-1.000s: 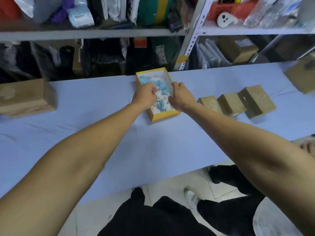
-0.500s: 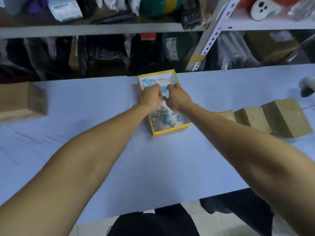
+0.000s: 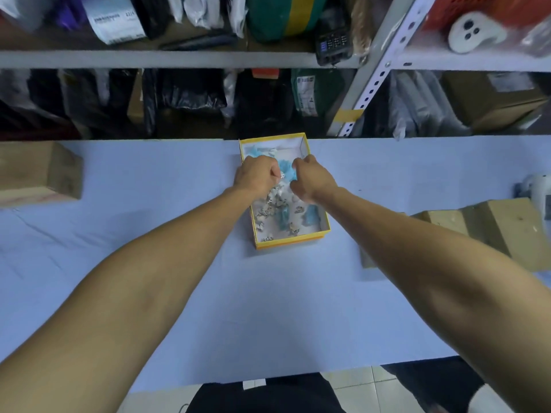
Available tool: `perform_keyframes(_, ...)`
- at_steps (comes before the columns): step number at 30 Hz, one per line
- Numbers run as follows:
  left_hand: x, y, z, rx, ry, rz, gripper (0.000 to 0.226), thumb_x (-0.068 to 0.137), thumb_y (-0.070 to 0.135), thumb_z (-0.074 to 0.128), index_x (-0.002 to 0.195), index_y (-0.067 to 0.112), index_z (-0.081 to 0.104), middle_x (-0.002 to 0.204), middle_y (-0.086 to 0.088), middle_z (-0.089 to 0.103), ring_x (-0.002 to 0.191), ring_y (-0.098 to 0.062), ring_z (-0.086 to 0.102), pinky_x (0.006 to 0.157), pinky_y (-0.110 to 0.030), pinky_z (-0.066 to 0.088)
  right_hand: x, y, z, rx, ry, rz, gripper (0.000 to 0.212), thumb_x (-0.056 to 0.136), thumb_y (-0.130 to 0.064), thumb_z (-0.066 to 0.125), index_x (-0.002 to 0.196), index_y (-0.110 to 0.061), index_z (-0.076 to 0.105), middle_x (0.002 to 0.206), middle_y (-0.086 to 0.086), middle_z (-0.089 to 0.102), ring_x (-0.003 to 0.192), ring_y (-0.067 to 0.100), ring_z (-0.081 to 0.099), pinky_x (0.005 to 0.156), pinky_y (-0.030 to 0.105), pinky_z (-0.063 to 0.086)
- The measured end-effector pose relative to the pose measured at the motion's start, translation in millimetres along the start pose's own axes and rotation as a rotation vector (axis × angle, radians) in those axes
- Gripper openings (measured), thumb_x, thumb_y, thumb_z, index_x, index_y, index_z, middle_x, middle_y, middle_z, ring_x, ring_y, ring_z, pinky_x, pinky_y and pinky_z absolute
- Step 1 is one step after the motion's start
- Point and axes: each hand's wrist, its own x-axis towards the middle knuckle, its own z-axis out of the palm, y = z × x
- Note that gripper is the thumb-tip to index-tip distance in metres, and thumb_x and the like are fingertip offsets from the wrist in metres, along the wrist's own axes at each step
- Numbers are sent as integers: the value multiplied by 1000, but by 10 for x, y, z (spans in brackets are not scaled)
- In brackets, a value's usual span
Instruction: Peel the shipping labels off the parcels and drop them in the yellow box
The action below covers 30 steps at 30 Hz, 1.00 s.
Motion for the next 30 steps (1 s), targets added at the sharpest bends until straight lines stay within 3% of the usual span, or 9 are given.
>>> perform_keyframes(5,-193,-57,21,17,-5,-60,24,93,24,52,72,23,64,96,-8,68,91,-32,62,78,-39,53,-117,-37,41,-12,-18,-43,40,89,-17,48,127,-4,47,129,18,42,102,38,57,86,45,52)
perform_keyframes(9,-631,-286,-116,225,17,-28,30,97,29,46,110,11,65,119,-14,61,117,-35,49,88,-41,46,-303,-239,112,-47,-29,-84,39,91,-19,51,127,-4,47,127,18,43,106,40,55,87,42,48)
perform_keyframes(11,-989,-548,-216,329,6,-39,50,95,40,52,136,12,52,145,-14,45,136,-34,33,105,-43,37,-445,-462,184,-38,-38,-113,39,90,-18,51,126,-4,48,126,19,45,108,40,55,87,41,46)
perform_keyframes(13,-1383,-873,-315,370,3,-94,65,93,48,53,147,15,37,158,-13,25,144,-33,19,113,-44,28,-606,-753,295,-13,-54,-164,39,89,-16,51,125,-2,49,122,21,49,110,41,54,88,41,46)
perform_keyframes(19,-2527,-1832,-714,264,22,-307,96,79,56,70,154,27,18,163,-10,1,148,-31,2,118,-45,19,-1166,-1739,811,80,-96,-291,44,89,-17,50,131,-4,44,121,18,57,115,37,53,93,41,47)
perform_keyframes(23,-3142,-2438,-913,144,-64,-354,114,69,48,82,155,33,8,162,-12,-8,148,-35,3,116,-47,27,-1570,-2307,1256,133,-130,-273,60,89,-16,51,145,-10,30,126,17,57,118,34,52,94,39,45)
perform_keyframes(25,-3362,-2698,-961,41,-110,-345,121,66,45,85,155,33,4,162,-12,-6,147,-35,8,114,-47,30,-1775,-2569,1439,158,-154,-270,71,87,-15,52,150,-15,21,123,19,57,115,35,54,91,39,46)
perform_keyframes(27,-3551,-2919,-960,-20,-127,-254,123,64,41,88,155,29,5,160,-16,11,145,-34,21,112,-41,33,-1999,-2812,1612,169,-208,-258,84,85,-11,55,154,-22,10,115,19,58,106,35,56,81,36,47)
perform_keyframes(30,-3769,-3156,-880,-113,-166,-136,121,66,29,89,156,22,8,156,-11,31,140,-30,36,108,-36,37,-2291,-3113,1895,169,-289,-243,100,80,-7,62,155,-26,0,131,22,49,113,37,53,85,36,46)
